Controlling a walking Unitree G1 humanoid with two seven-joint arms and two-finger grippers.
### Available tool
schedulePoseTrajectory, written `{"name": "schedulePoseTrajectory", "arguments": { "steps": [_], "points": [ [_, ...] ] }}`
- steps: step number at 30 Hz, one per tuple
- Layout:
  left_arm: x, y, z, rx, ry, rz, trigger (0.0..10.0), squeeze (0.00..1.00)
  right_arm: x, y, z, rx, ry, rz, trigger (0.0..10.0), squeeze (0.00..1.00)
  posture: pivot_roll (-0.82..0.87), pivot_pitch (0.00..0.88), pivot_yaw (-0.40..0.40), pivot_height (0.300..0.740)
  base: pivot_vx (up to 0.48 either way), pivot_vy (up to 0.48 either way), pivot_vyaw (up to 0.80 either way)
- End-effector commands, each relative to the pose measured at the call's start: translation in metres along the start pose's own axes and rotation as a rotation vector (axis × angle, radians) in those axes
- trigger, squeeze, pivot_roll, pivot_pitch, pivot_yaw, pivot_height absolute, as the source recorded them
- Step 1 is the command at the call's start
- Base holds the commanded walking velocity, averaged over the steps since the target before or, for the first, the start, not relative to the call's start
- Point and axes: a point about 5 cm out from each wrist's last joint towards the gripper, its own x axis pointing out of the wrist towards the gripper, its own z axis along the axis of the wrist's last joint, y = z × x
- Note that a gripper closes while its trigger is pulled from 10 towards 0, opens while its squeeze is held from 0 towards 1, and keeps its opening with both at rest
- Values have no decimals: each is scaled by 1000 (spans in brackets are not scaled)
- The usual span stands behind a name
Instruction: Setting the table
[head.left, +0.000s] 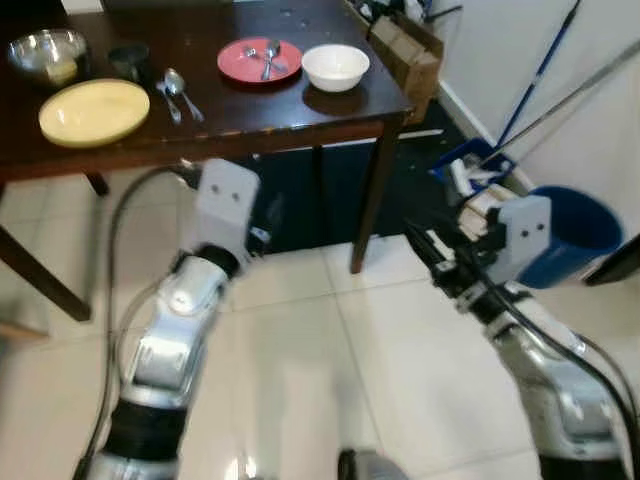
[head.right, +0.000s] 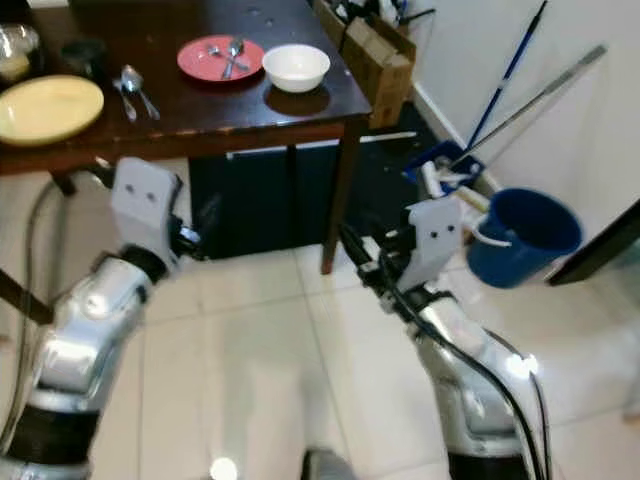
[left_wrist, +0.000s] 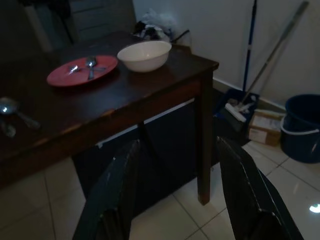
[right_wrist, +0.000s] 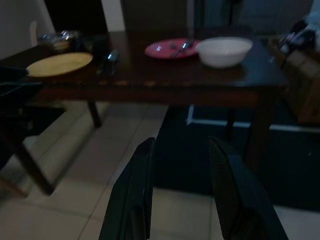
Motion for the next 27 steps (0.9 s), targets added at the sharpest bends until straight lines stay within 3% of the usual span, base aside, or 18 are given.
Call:
{"name": "schedulePoseTrajectory", "arguments": {
  "steps": [1, 27],
  "points": [
    [-2, 3, -6, 11, 22, 5, 10000, 0, 0, 3, -3, 14, 1, 2, 10000, 0, -128, 79, 41, 740, 480, 0, 0],
    [0, 2, -6, 9, 19, 0, 10000, 0, 2, 6, -5, 23, -1, 2, 10000, 0, -124, 90, 42, 740, 480, 0, 0]
  ]
}}
